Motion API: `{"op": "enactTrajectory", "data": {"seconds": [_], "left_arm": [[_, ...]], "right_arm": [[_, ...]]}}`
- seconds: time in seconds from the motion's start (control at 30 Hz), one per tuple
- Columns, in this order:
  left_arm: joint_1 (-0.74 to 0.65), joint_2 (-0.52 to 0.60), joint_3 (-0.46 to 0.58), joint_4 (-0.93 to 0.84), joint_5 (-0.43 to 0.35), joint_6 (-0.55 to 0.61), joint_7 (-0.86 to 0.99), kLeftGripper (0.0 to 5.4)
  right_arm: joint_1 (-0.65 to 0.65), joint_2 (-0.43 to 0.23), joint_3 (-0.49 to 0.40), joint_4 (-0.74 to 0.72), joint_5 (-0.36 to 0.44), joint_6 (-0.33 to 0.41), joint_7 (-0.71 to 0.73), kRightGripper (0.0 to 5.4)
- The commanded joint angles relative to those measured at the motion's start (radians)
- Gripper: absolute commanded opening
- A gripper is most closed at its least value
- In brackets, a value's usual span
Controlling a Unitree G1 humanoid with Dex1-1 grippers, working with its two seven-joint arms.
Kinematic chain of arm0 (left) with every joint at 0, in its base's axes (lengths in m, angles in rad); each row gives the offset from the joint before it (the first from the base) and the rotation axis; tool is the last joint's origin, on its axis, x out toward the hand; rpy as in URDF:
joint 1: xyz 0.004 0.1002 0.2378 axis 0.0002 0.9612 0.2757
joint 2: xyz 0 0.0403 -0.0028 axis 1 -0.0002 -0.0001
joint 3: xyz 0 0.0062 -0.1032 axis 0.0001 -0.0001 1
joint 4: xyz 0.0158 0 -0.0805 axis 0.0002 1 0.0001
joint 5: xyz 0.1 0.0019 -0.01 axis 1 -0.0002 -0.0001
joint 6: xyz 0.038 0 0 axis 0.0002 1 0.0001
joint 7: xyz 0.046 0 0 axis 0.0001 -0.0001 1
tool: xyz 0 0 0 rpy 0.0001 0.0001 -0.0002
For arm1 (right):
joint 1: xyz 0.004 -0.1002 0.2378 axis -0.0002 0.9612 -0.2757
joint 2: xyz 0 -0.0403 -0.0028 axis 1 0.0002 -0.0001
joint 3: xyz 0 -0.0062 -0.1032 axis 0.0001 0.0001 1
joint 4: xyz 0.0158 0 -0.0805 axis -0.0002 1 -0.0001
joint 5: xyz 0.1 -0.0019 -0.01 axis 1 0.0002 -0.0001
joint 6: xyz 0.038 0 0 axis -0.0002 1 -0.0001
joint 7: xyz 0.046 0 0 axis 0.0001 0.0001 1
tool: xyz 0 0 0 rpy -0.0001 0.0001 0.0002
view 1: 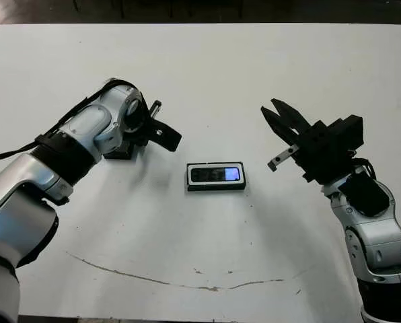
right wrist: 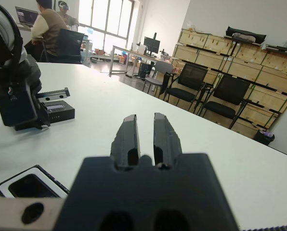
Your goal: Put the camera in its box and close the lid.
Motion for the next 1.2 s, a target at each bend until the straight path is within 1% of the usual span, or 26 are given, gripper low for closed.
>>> {"op": "enactTrajectory", "data": {"seconds": [0.03,0.17,0.27,0.3,0.37,0.43,0.5,0.57,0.63,0.73,0.77,0.83,0.93,1.0,1.1,1.13,1.2], "left_arm": [[0.067,0.031,-0.007,0.010,0.002,-0.008,-0.031,0.00],[0.089,0.059,0.012,-0.014,-0.011,-0.013,-0.042,0.00],[0.114,0.073,0.081,-0.074,-0.072,0.008,-0.042,0.00],[0.115,0.067,0.113,-0.093,-0.107,0.038,-0.056,0.00],[0.118,0.058,0.197,-0.156,-0.204,0.094,-0.077,0.00],[0.136,0.055,0.285,-0.240,-0.297,0.130,-0.053,0.00],[0.169,0.035,0.404,-0.330,-0.413,0.219,-0.015,0.00],[0.201,0.021,0.495,-0.400,-0.519,0.302,0.016,0.00],[0.235,0.019,0.559,-0.481,-0.593,0.398,0.053,0.00],[0.316,0.006,0.666,-0.592,-0.706,0.487,0.136,0.00],[0.344,-0.002,0.703,-0.633,-0.740,0.532,0.174,0.00],[0.404,-0.021,0.765,-0.729,-0.775,0.605,0.277,0.00],[0.512,-0.085,0.869,-0.867,-0.801,0.658,0.469,0.00],[0.569,-0.128,0.925,-0.927,-0.795,0.696,0.597,0.00],[0.609,-0.204,1.002,-0.984,-0.798,0.831,0.772,0.00],[0.620,-0.218,1.014,-0.997,-0.792,0.860,0.819,0.00],[0.645,-0.220,1.016,-1.011,-0.776,0.884,0.891,0.00]], "right_arm": [[0.000,-0.004,0.001,0.007,0.008,0.013,0.008,0.03],[0.002,-0.007,-0.002,0.008,0.012,0.010,0.010,0.03],[0.003,-0.009,-0.002,0.013,0.011,-0.006,0.014,0.03],[0.004,-0.008,-0.002,0.013,0.011,-0.007,0.015,0.03],[0.005,-0.008,-0.002,0.011,0.011,-0.004,0.015,0.03],[0.006,-0.009,-0.001,0.005,0.006,0.002,0.012,0.03],[0.007,-0.008,0.001,0.000,0.003,0.008,0.008,0.03],[0.008,-0.008,0.001,0.000,0.004,0.009,0.008,0.03],[0.009,-0.008,0.000,0.000,0.006,0.011,0.009,0.03],[0.011,-0.007,-0.001,0.001,0.005,0.010,0.006,0.03],[0.012,-0.006,-0.001,0.003,0.007,0.010,0.006,0.03],[0.012,-0.007,-0.001,0.007,0.008,0.005,0.010,0.03],[0.012,-0.005,-0.006,0.011,0.019,0.012,0.012,0.03],[0.011,-0.007,-0.008,0.017,0.026,0.014,0.018,0.03],[0.010,-0.010,-0.008,0.023,0.026,0.006,0.020,0.03],[0.010,-0.011,-0.007,0.022,0.025,0.008,0.020,0.03],[0.011,-0.012,-0.007,0.021,0.026,0.010,0.022,0.03]]}}
